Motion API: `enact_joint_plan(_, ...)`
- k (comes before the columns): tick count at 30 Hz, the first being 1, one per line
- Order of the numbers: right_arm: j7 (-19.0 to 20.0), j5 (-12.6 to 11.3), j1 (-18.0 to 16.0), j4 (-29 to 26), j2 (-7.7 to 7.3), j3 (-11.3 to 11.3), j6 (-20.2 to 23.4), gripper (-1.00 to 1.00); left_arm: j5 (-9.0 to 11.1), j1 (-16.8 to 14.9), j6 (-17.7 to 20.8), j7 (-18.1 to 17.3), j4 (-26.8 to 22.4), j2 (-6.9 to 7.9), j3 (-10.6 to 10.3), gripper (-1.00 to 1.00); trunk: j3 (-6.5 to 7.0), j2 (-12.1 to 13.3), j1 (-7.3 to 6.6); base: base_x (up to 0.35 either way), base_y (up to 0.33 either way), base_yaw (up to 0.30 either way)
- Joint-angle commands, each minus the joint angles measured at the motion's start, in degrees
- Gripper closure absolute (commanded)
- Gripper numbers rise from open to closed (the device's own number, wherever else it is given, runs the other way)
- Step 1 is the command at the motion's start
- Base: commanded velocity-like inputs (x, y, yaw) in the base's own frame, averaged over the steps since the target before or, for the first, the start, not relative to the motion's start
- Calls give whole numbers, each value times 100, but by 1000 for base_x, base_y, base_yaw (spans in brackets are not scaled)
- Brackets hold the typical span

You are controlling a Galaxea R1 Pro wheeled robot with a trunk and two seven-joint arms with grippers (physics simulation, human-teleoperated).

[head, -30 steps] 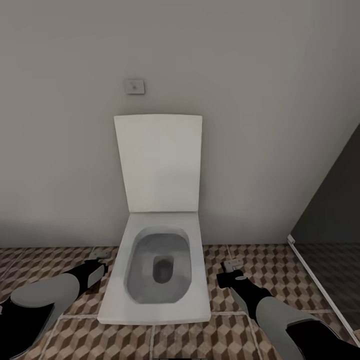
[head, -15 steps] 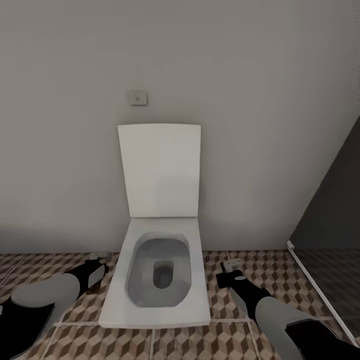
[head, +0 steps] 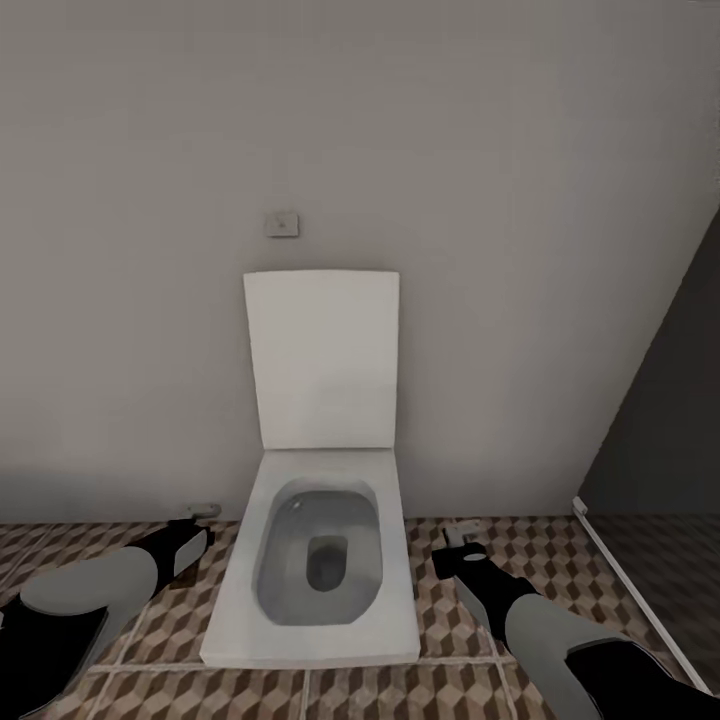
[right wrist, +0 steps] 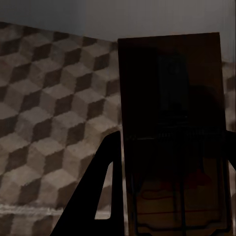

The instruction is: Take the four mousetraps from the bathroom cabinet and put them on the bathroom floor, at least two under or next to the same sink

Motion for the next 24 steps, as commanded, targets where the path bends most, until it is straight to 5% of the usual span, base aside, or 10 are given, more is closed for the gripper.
enact_joint_plan(1,-65,-4,2,24,11,39,56,100,22,-6,10,41,-32,4,-37,100,13,39,-24,0,0,0)
enact_joint_plan(24,-338,2,8,504,12,17,50,100,28,-4,28,29,-74,-14,-37,100,372,841,-463,0,0,0)
